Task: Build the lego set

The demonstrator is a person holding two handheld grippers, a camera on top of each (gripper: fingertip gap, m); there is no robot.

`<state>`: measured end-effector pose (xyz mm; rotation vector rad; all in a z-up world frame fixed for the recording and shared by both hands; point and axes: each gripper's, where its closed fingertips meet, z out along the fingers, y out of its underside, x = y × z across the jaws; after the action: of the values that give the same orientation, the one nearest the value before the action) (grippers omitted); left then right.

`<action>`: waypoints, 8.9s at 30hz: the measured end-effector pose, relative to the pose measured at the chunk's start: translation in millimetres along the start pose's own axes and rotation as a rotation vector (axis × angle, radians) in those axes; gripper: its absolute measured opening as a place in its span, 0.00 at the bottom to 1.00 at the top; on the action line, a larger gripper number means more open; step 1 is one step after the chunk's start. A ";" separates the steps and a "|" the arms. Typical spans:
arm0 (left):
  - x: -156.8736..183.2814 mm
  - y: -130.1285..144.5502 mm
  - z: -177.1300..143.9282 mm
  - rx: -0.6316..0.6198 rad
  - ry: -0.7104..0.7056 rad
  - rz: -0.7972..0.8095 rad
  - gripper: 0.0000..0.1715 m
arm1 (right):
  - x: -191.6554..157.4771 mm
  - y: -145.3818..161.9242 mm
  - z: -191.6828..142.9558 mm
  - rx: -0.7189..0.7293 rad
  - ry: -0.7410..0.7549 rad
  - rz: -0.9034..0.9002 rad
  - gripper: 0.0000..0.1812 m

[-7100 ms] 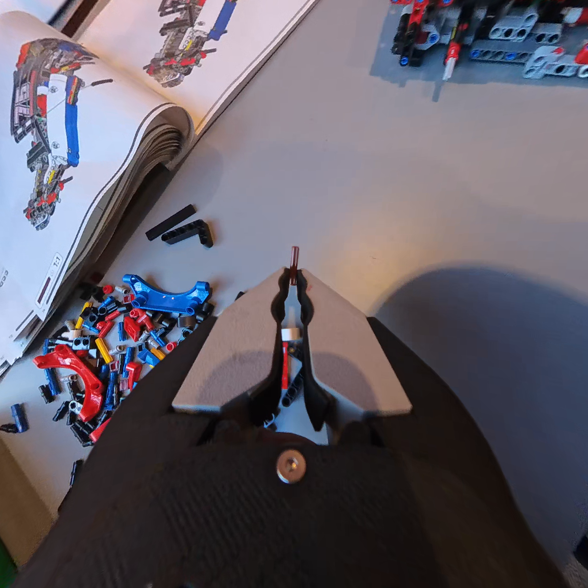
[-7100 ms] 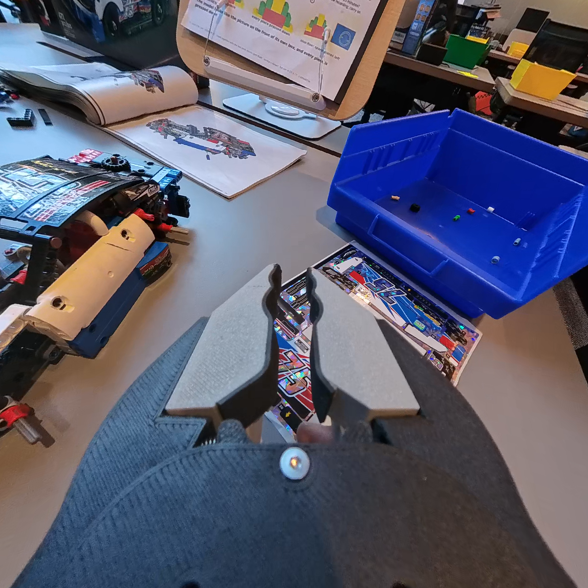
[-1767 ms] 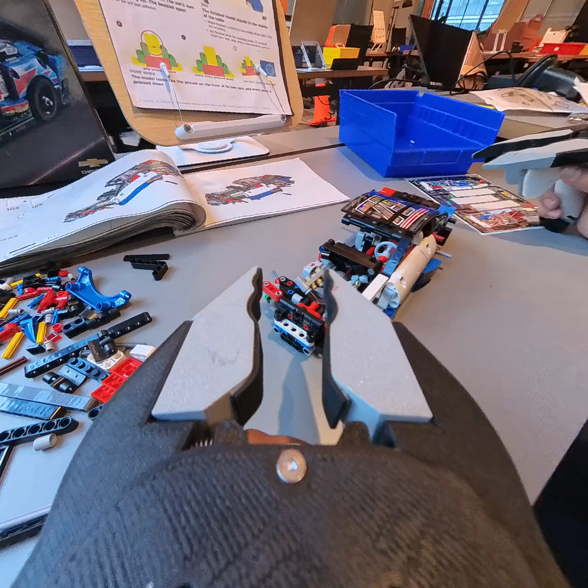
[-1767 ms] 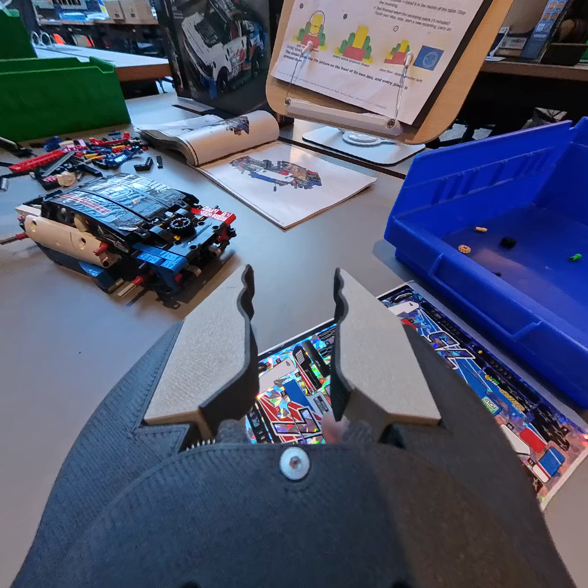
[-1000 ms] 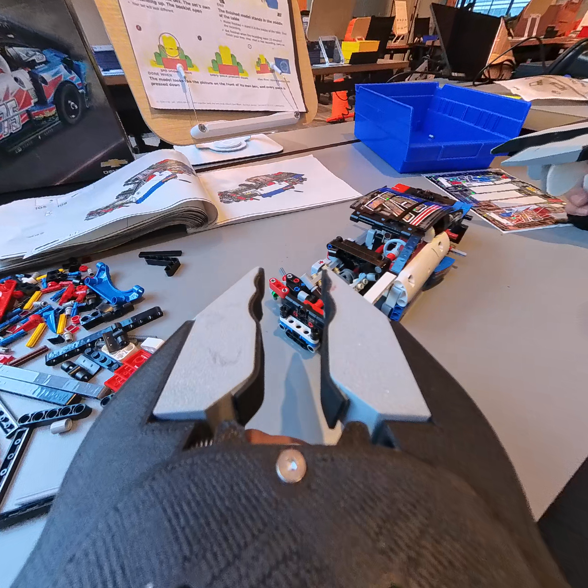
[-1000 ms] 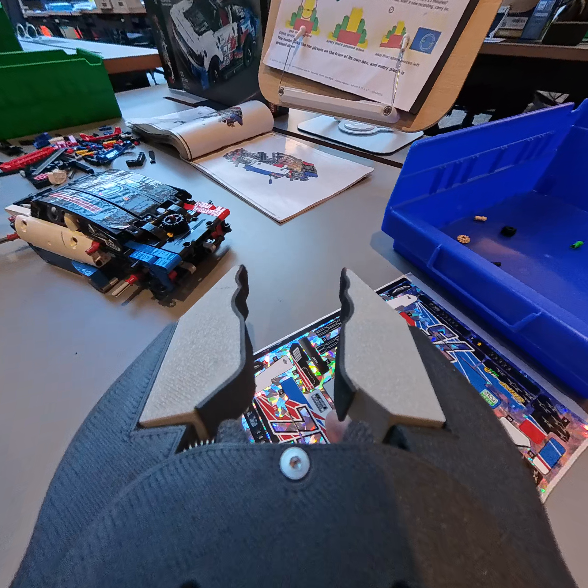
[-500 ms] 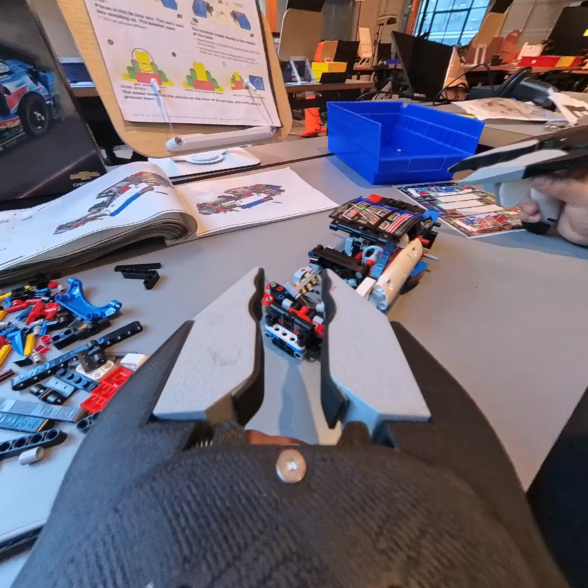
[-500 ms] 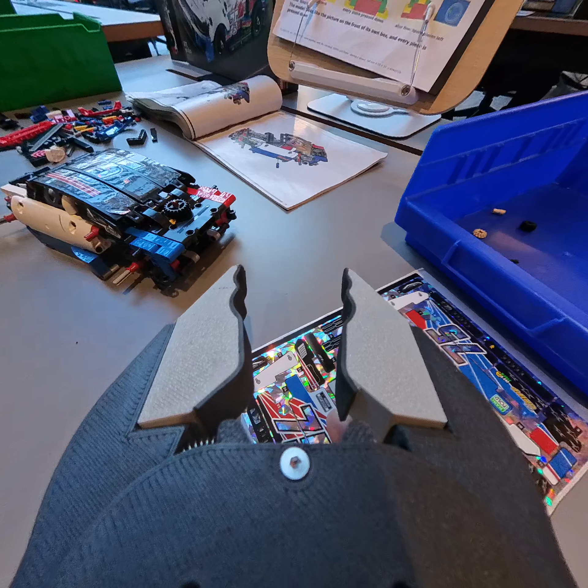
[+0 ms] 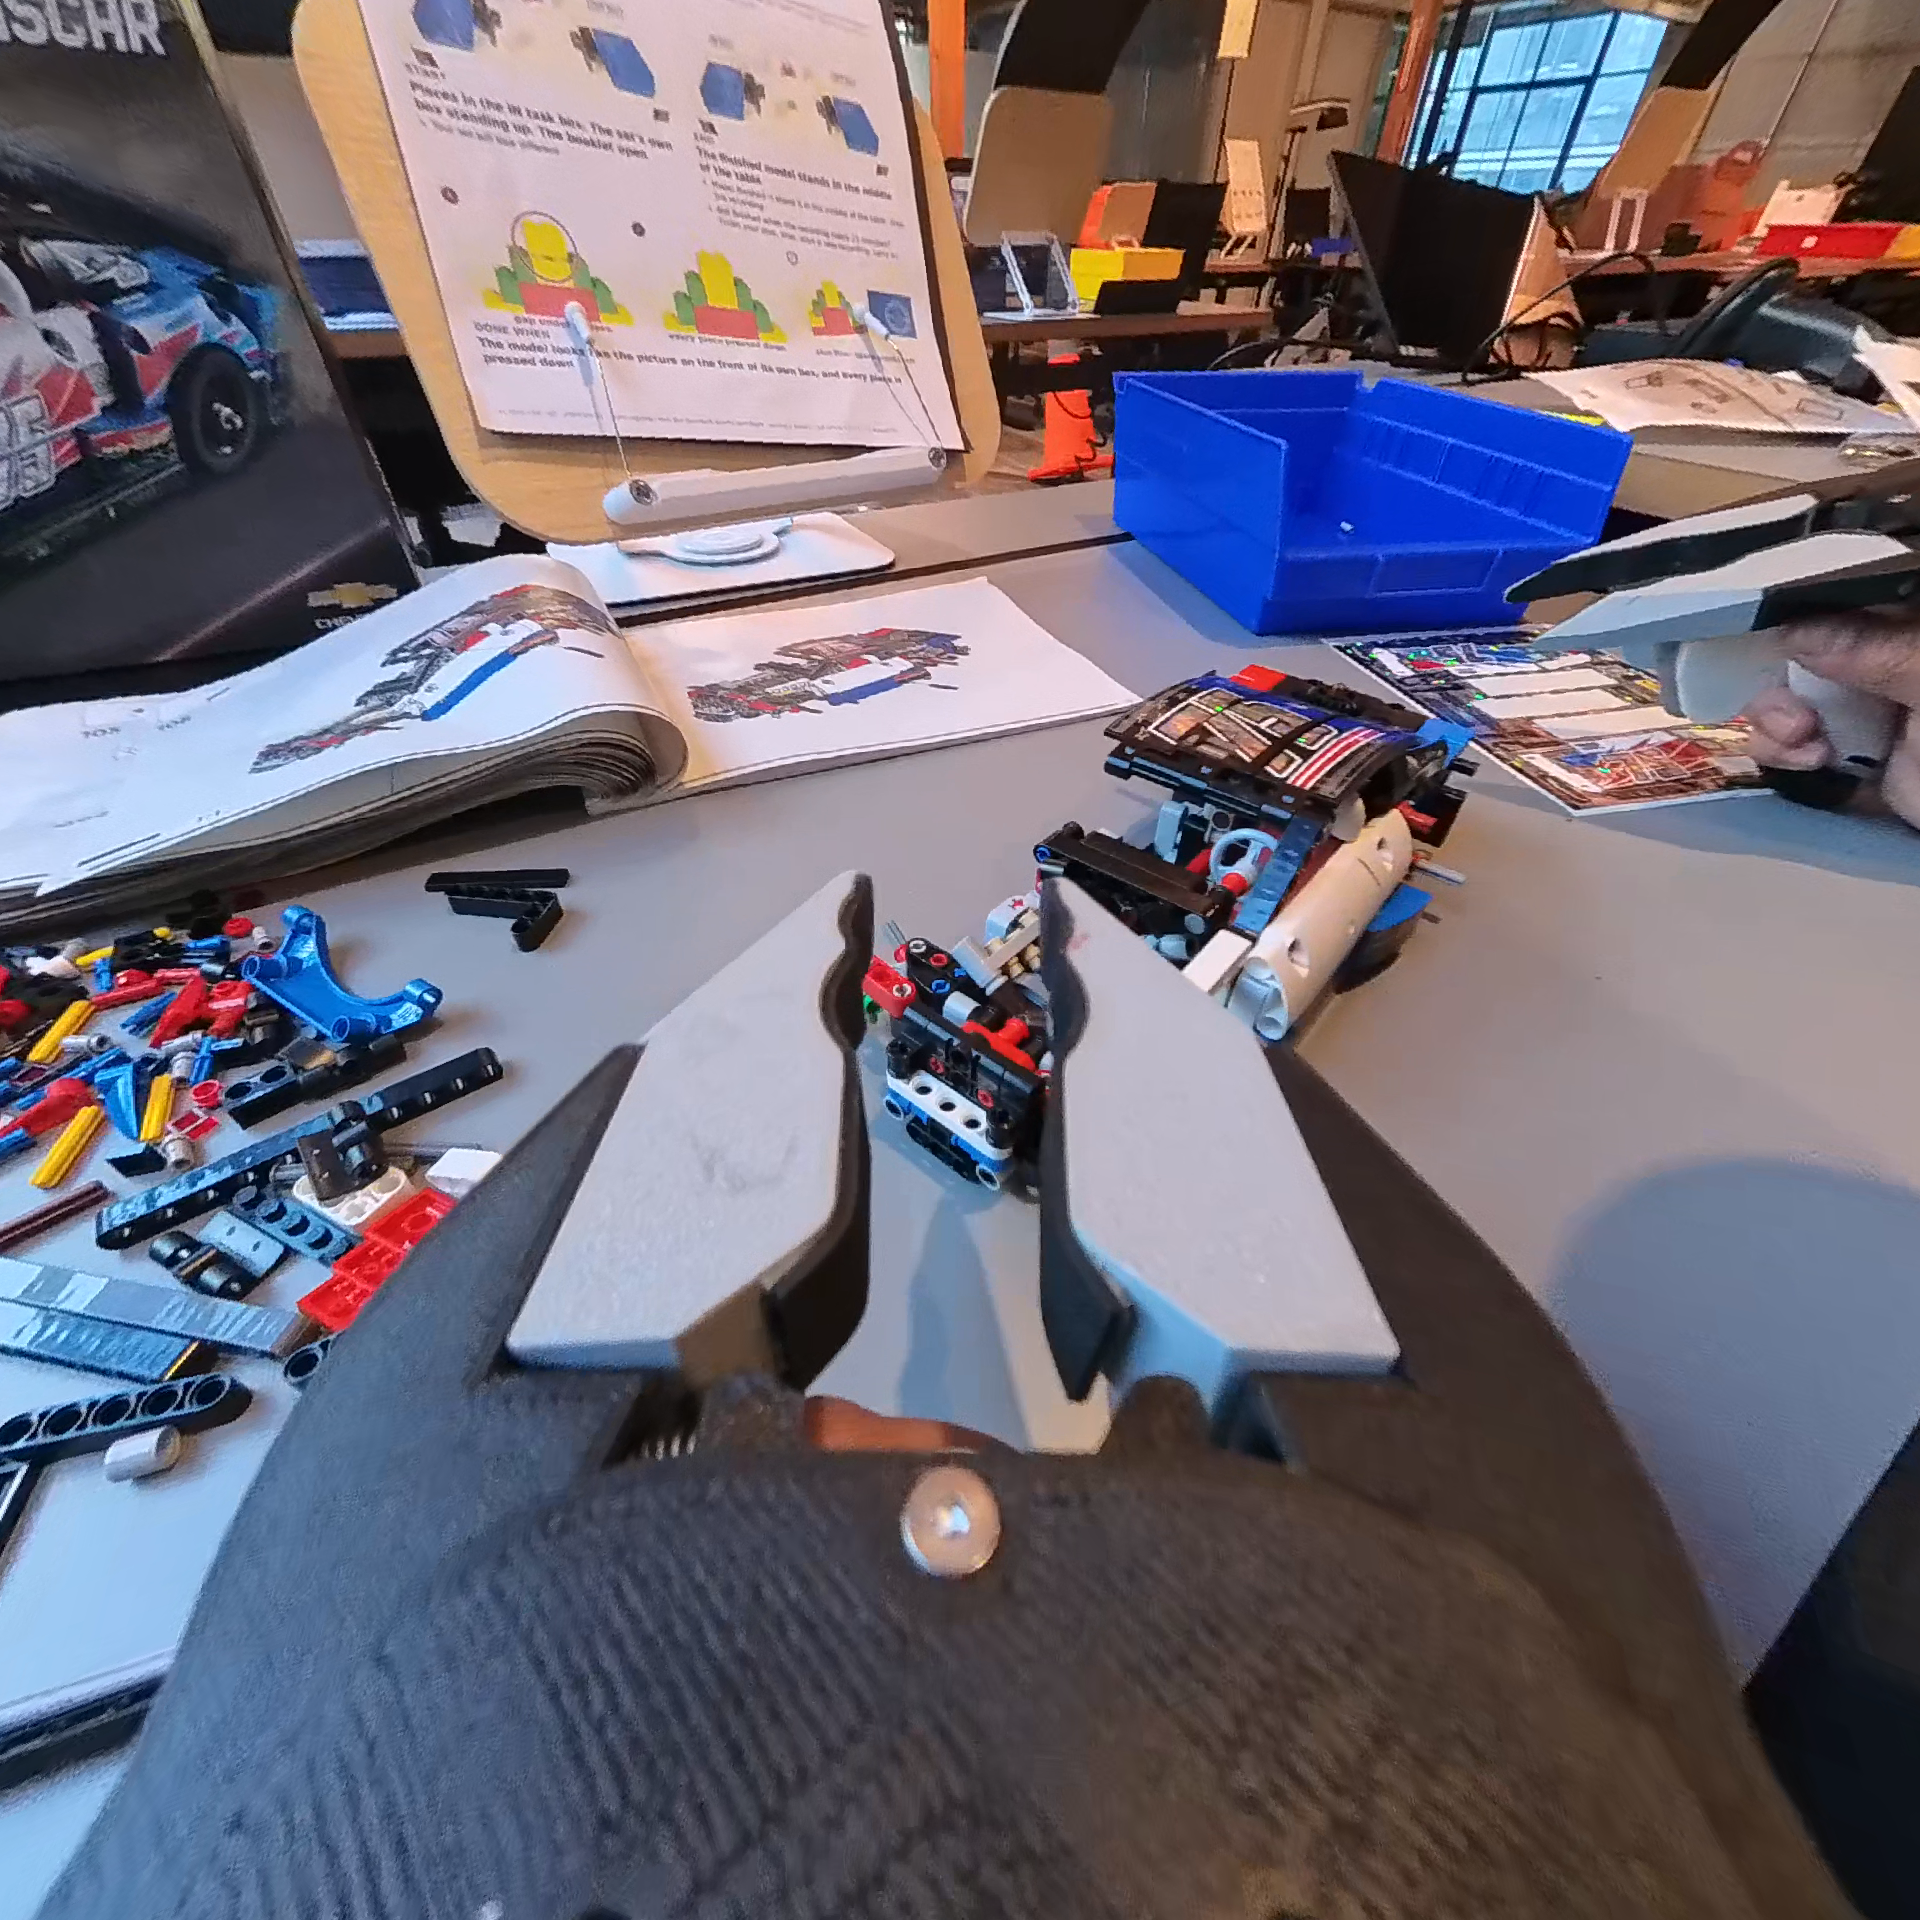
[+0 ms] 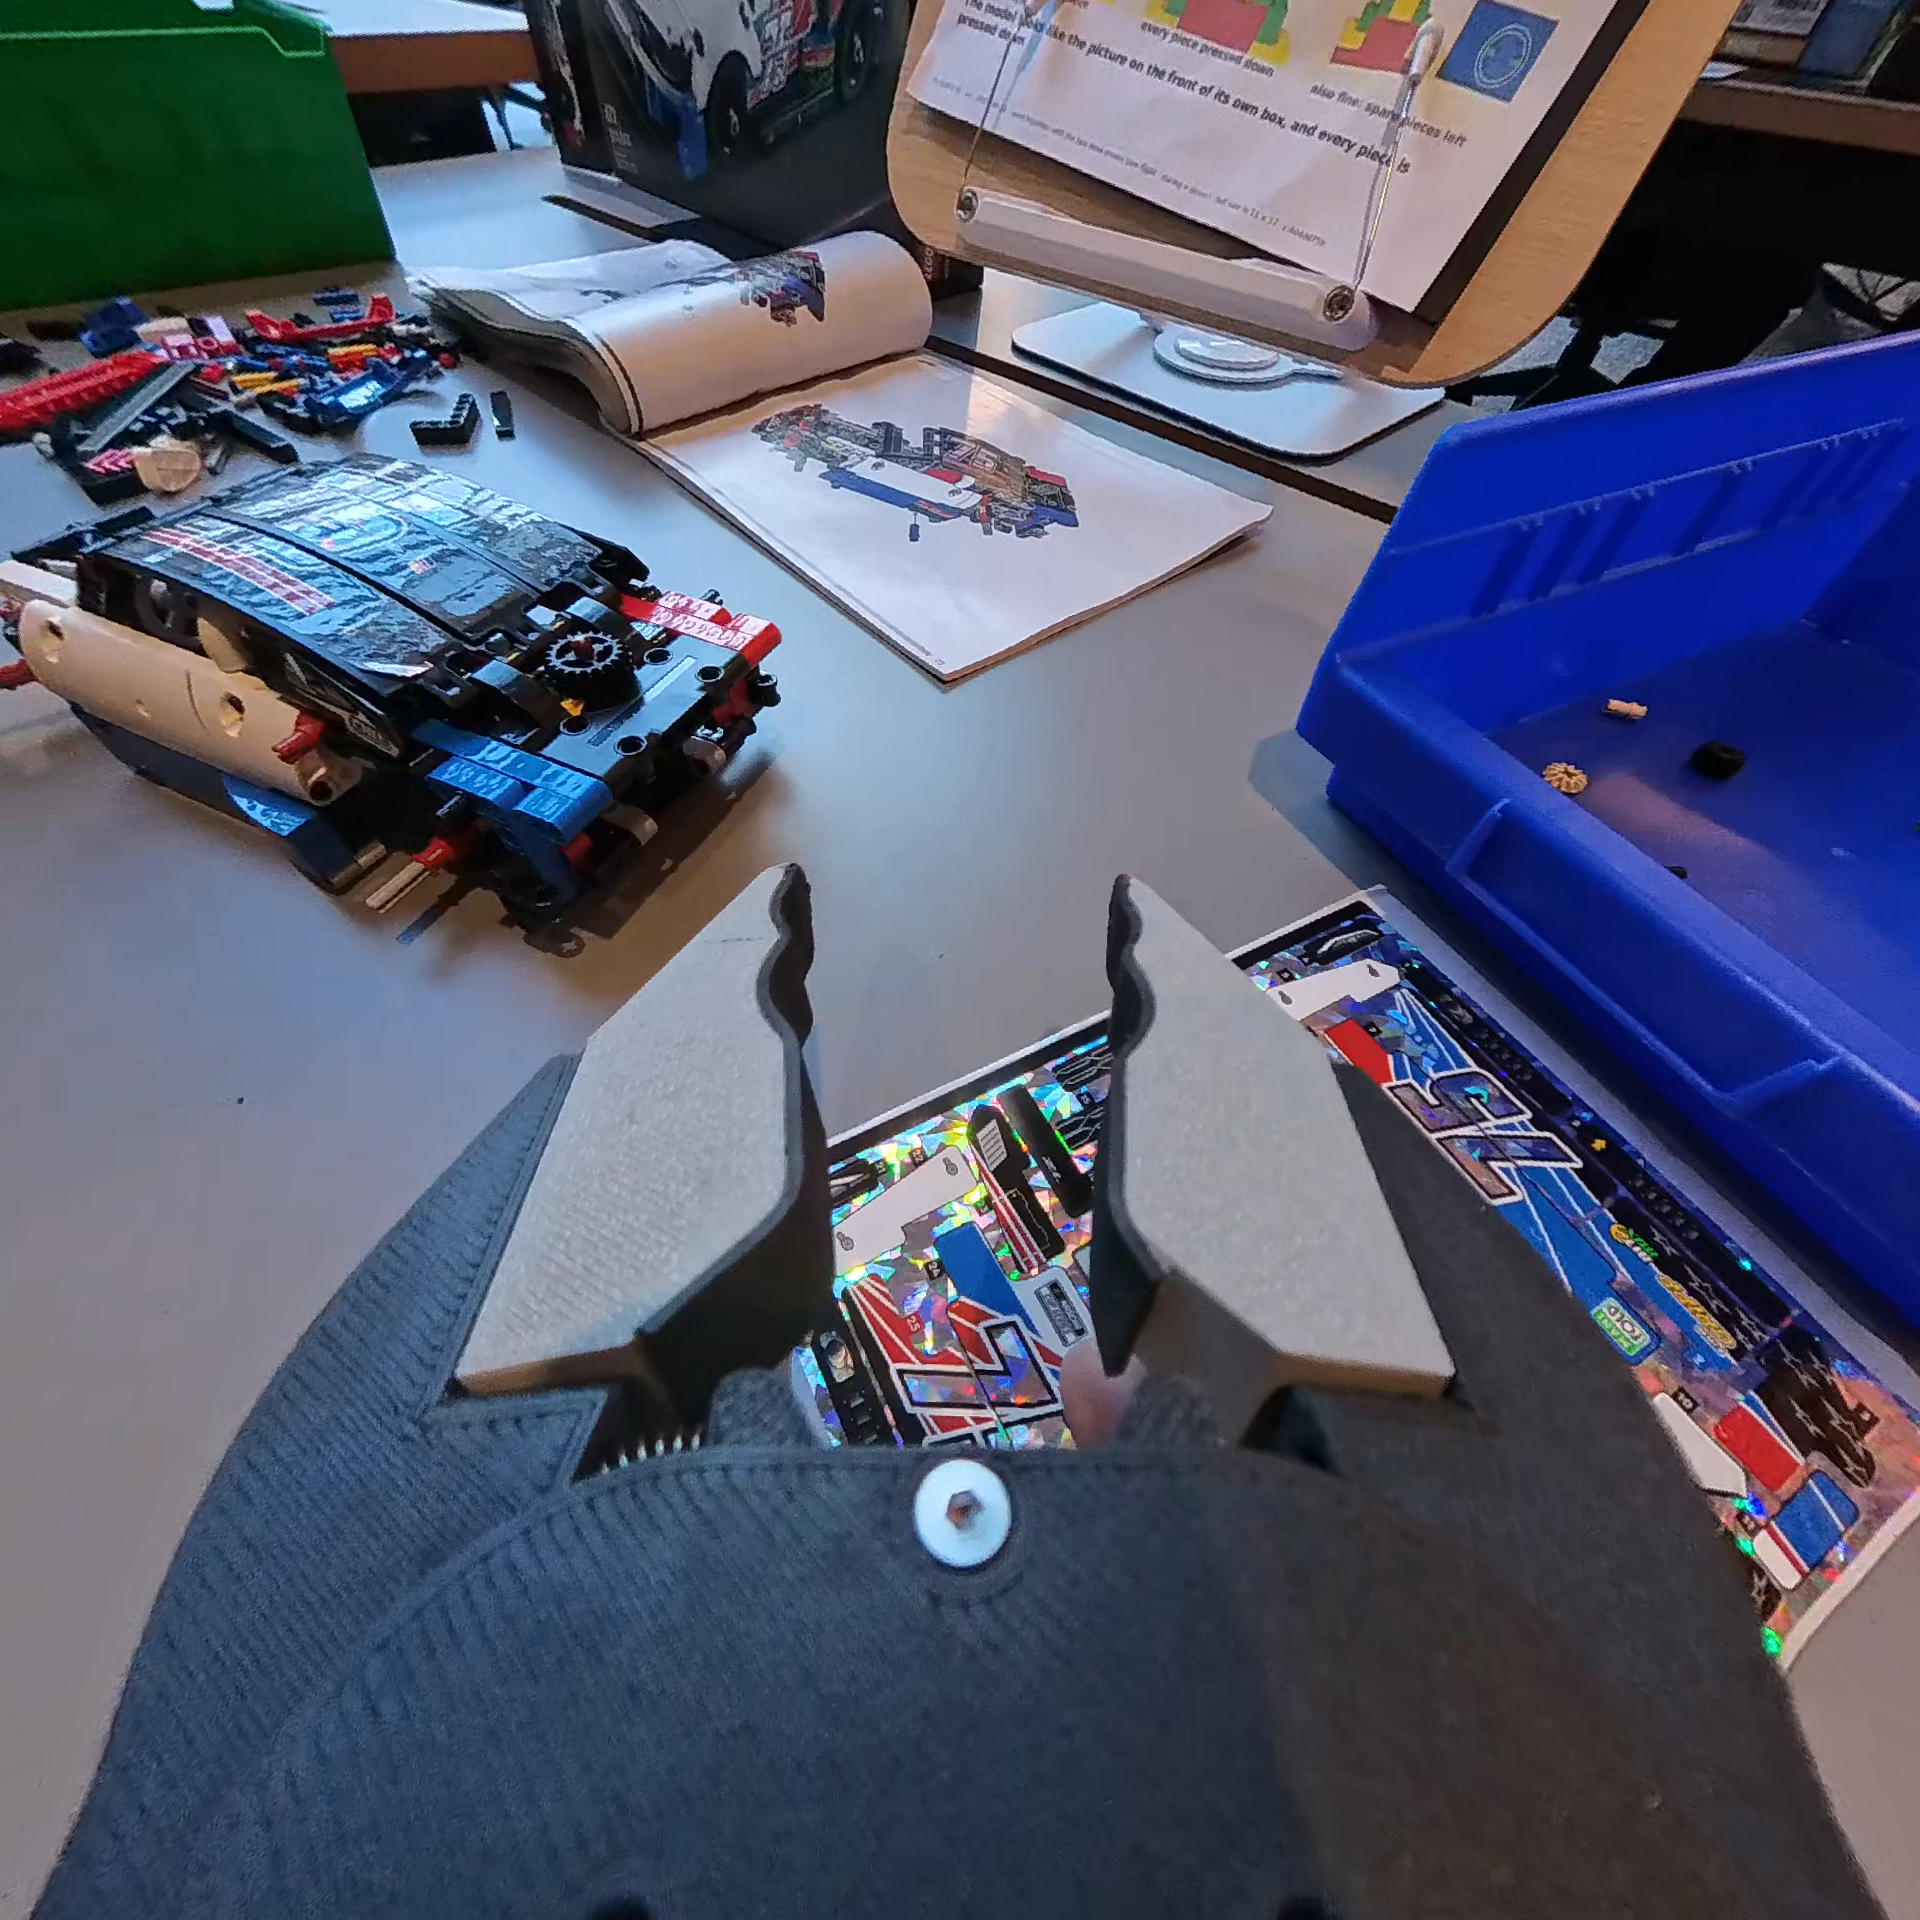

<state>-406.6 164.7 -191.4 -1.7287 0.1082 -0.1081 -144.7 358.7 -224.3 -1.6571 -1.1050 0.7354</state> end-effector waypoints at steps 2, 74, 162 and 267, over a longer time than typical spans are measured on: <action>1.2 1.2 -0.8 -0.007 0.003 -0.002 0.17 | -1.6 -0.8 -1.4 0.007 -0.001 -0.011 0.30; -209.4 -17.2 -37.1 -0.489 -0.195 0.084 0.12 | -15.3 -1.2 -8.3 0.023 0.024 -0.198 0.03; 138.6 88.1 32.5 -0.604 0.529 0.482 0.01 | -18.5 -13.7 -26.7 0.108 0.003 -0.176 0.03; -278.0 85.9 -49.0 -0.813 -0.466 -0.215 0.08 | 18.6 -10.2 -17.4 0.084 0.183 -0.129 0.03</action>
<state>-689.5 140.3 -271.3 -2.5240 -0.4356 0.2146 -125.6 370.1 -208.2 -1.5340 -1.0260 0.5298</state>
